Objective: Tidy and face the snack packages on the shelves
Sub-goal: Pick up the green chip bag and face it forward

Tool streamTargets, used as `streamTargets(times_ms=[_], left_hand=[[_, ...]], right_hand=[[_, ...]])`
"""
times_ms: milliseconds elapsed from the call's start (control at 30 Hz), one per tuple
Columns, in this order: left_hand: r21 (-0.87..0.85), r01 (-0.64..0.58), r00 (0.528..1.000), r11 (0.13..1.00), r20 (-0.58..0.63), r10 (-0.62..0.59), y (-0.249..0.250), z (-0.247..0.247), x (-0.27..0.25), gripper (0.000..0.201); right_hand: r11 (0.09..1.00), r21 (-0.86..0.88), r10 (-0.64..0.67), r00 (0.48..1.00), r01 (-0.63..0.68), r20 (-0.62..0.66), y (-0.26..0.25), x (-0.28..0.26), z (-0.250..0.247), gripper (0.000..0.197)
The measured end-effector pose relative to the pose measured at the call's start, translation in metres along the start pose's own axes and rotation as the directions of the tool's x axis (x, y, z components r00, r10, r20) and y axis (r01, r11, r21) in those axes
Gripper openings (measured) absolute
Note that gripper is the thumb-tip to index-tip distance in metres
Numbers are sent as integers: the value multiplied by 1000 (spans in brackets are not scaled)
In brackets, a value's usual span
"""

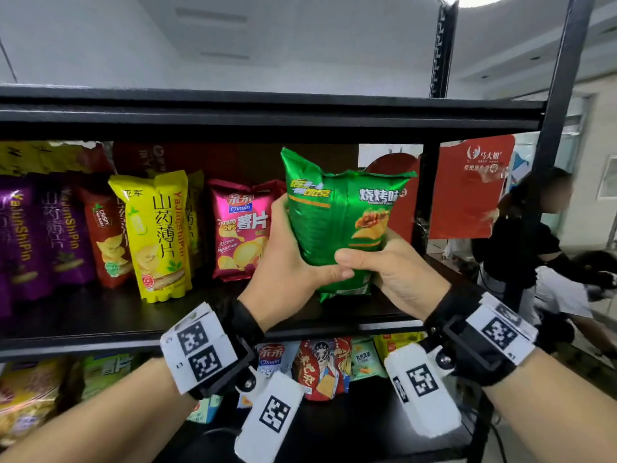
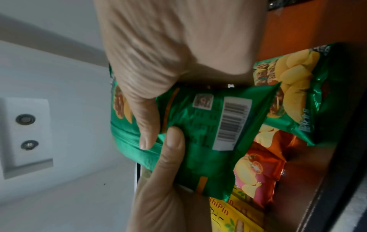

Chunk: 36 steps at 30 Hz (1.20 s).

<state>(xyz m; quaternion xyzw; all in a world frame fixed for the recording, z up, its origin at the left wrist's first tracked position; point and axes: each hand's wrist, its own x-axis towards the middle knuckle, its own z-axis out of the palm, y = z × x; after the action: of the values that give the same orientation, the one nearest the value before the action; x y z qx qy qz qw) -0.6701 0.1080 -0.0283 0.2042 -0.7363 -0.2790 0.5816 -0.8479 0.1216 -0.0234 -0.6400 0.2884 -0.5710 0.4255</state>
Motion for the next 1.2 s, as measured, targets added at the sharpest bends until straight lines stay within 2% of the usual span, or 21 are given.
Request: streamTargets(times_ms=[67,200,300,367,433,500,600,700,767,800,900,1000,1100,1200], left_hand=[[33,-32,999,999,26,31,-3,1,-3,97],[65,-60,997,996,46,57,-6,-2,-7,102],[159,-105,990,982,-74,118,-7,-3,-8,102],[277,-122,970,953,-169,173,-7,-3,-6,92],[376,-119,969,919,-157,190,-7,-2,-4,78],[401,-75,984,913,-119,133,-6,-2,-1,70],[282,-24,999,959,-22,31,-3,-1,0,71],[-31,61,994,998,89,-58,1,7,0,64],[-178,130,990,975,77,-118,0,11,3,70],[-218,139,990,966,61,-128,-1,12,6,70],[-278,106,993,955,-14,-115,-5,8,11,53],[-329,126,981,936,-101,-167,-8,0,14,58],[-415,169,969,894,-97,-228,-10,-8,17,54],[-496,207,963,843,-48,-265,-7,-9,15,40]], right_hand=[[997,-53,-61,998,61,9,4,1,2,55],[989,-89,-115,993,115,8,7,1,-3,53],[983,-99,-167,980,156,-111,6,5,-3,49],[975,-114,-209,963,192,-171,3,7,-1,41],[958,-219,-226,959,186,-173,0,7,3,46],[948,-265,-220,965,177,-144,0,5,6,56],[950,-264,-203,973,168,-109,2,2,7,64],[942,-285,-201,978,179,-52,0,-4,12,80],[945,-269,-193,981,184,-9,0,-9,16,85],[944,-266,-203,979,197,5,0,-11,18,81],[952,-214,-226,974,217,-14,-4,-17,17,62],[961,-192,-213,976,200,-51,-13,-15,6,38],[981,-150,-144,981,124,-130,-16,-7,-5,38],[998,-55,-1,994,-5,-106,-17,3,-6,48]])
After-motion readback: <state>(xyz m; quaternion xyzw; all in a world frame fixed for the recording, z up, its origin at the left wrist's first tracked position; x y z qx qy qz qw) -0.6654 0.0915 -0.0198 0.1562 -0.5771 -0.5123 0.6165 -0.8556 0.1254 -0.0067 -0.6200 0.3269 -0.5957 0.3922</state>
